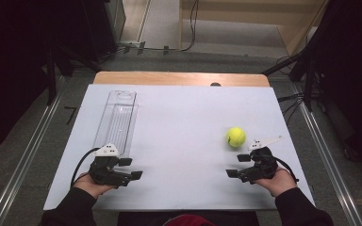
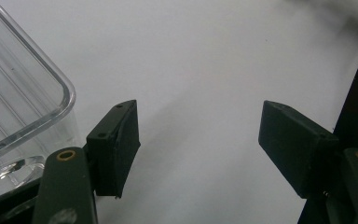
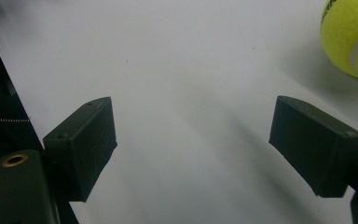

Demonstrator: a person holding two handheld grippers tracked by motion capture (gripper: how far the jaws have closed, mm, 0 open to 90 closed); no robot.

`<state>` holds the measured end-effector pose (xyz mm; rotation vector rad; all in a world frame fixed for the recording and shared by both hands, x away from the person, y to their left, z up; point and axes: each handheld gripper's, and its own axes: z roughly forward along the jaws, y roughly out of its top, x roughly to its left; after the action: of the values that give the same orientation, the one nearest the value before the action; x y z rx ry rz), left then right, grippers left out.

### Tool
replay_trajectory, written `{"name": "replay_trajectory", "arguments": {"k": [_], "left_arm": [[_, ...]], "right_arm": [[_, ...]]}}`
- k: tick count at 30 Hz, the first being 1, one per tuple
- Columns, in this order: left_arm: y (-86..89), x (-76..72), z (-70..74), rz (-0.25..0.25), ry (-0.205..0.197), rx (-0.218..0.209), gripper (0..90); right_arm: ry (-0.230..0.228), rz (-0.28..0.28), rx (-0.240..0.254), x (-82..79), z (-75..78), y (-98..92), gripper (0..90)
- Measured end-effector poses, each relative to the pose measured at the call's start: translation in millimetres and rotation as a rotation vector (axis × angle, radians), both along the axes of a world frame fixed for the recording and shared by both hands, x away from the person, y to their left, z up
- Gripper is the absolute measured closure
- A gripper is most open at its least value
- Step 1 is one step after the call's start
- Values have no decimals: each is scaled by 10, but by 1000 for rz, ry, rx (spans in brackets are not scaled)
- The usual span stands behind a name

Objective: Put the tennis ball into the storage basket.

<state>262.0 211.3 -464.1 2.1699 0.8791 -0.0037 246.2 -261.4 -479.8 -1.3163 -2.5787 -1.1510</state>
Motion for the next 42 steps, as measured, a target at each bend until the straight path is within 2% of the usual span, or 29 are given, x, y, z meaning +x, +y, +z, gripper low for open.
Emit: {"name": "replay_trajectory", "arguments": {"k": [4,5,6,8,10,15,18,42], "left_arm": [[-1,-1,-2,0,-4,6,297],[-2,-2,-3,0,-6,11,296],[-1,-1,-4,-2,-5,12,296],[0,2,-5,-2,-4,16,296],[3,2,-8,3,-4,11,297],[19,8,-10,6,-3,12,296],[28,9,-17,9,-2,4,297],[20,21,-16,0,-1,-5,296]], "right_arm": [[-2,4,11,-3,4,-1,126],[18,7,62,-3,8,-14,126],[18,7,62,-3,8,-14,126],[31,0,102,0,12,-29,127],[12,-13,72,-2,10,-35,126],[5,-17,67,2,16,-37,127],[-6,-13,43,7,8,-21,126],[-5,-24,29,-7,-11,-19,127]]}}
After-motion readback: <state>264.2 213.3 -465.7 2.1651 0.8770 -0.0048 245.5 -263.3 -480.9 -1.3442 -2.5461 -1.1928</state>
